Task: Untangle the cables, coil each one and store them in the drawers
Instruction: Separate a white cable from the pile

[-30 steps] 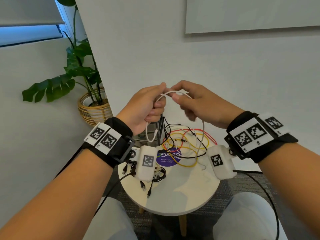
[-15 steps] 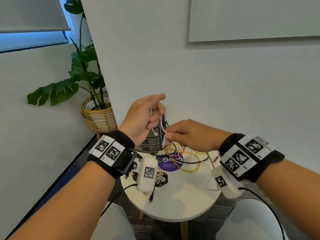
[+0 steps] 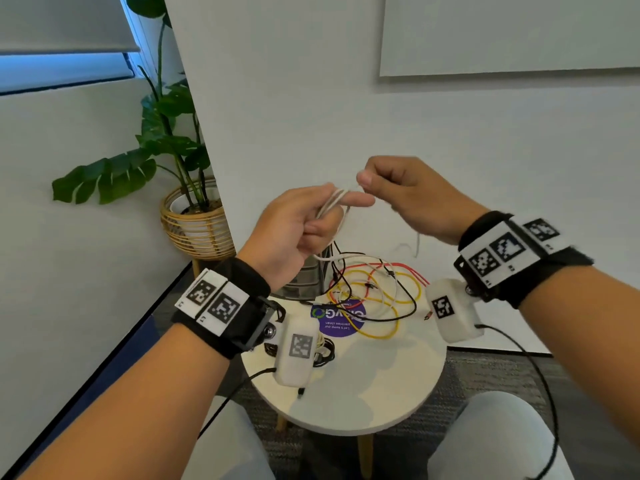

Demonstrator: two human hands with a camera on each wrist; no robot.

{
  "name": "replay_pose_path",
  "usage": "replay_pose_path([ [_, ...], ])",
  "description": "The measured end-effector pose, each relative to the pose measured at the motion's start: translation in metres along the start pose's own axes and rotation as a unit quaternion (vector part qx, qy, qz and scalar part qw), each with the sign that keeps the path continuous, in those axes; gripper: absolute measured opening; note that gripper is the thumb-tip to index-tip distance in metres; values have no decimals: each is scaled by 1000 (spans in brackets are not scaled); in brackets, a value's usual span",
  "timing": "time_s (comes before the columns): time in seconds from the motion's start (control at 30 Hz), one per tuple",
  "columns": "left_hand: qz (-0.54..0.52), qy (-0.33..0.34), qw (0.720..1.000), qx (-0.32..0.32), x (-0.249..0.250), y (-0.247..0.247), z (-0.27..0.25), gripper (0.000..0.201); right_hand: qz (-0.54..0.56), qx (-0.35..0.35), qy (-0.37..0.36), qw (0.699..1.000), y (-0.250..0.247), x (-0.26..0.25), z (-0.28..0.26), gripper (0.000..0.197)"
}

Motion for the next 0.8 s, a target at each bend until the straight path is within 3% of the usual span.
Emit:
replay_pose_path([
  [0.07, -53, 12, 998, -1, 4, 1, -1, 45, 25, -8, 41, 999, 14, 12, -13, 36],
  [0.13, -70, 37, 996, 41, 6, -3, -1, 46, 16, -54, 64, 996, 30, 22, -29, 39],
  [0.23, -60, 54, 987, 137, 4, -7, -1, 40, -35, -154, 24, 987, 49, 15, -47, 39],
  [0.37, 75, 80, 978, 177, -9, -12, -1, 42, -60, -219, -22, 974, 38, -24, -35, 33],
  [0.43, 162, 95, 971, 148, -10, -11, -3, 38, -55, -198, -48, 978, 21, -40, -20, 31],
  [0.53, 177, 113, 974, 83, -2, -8, -6, 34, -83, -146, -88, 982, 5, -45, 0, 29],
  [0.7, 32, 62, 997, 33, 15, -2, -7, 40, -21, -26, -17, 999, -5, -10, 1, 31],
  [0.8, -55, 66, 995, 52, 21, -5, -7, 40, -14, -59, 35, 998, 22, 12, -26, 35],
])
Point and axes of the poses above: each hand's wrist, its own z-axis towards the middle knuckle, its own y-axis out of the palm, x = y × z, the point moved 5 cm from there along z, towards the middle knuckle, and after that the axes turned 14 degrees about x, right-handed, at the moved point
